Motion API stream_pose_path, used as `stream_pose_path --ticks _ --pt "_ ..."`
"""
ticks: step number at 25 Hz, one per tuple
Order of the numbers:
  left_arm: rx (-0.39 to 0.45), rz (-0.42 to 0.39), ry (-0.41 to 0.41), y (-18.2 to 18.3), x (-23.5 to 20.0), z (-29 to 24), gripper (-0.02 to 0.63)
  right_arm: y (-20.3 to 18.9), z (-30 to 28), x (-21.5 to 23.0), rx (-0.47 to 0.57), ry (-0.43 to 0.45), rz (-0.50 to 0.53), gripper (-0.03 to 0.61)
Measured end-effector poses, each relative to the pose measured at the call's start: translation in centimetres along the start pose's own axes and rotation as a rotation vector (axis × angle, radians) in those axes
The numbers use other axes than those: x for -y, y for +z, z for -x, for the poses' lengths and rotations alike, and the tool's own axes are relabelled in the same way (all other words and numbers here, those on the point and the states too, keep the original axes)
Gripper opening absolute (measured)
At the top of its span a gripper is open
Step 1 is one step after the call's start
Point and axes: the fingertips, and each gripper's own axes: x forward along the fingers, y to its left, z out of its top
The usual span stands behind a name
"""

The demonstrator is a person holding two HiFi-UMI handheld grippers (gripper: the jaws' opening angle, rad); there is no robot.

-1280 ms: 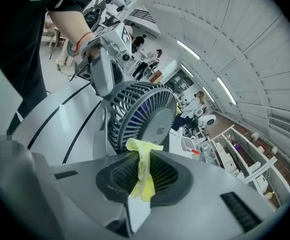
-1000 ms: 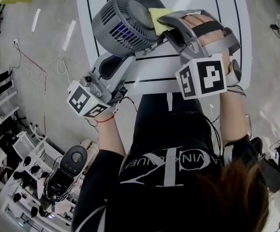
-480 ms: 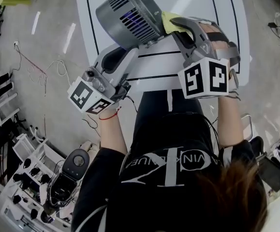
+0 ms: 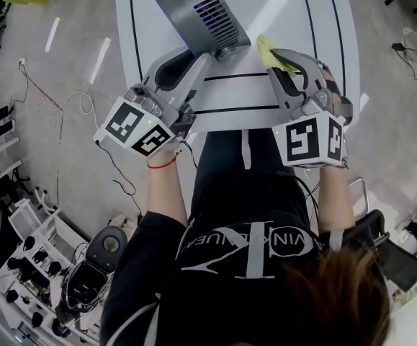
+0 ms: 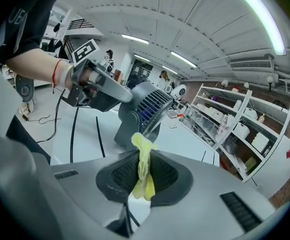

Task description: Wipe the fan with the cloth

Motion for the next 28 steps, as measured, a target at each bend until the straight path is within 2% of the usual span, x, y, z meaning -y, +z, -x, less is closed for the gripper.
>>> stream_pose_path --ticks 2,5,11,14,19,26,28 --pt "-0.008 -0.014 0.019 0.0 0.1 0.0 0.064 0.4 0.7 -0.6 0.024 -0.005 -0.038 0.038" --pt "0.001 -0.024 0.031 -0.9 3.8 0.0 0.064 -0.2 5.2 -2.0 0.08 0.001 -0.139 0.037" --pt "0.08 0.004 0.062 -0.1 5.9 -0.5 0.067 0.3 9.7 -1.5 0.153 0.027 -0.25 0.038" --pt "0.13 -0.02 0.126 0.3 6.5 -0.1 0.086 0.8 11.5 -1.2 0.181 0.025 -0.295 0.038" --pt "0.228 0.012 0.231 0.8 7.0 0.8 0.089 0.8 13.1 -0.2 0.231 0.037 -0.398 0.037" --pt "0.237 -0.074 0.354 2.5 7.9 5.5 0.011 3.5 14.0 -0.5 0.304 0.046 -0.425 0.037" --pt "0.244 -0.104 0.384 3.1 8.0 6.8 0.011 4.2 13.9 -0.7 0.326 0.056 -0.427 0.037"
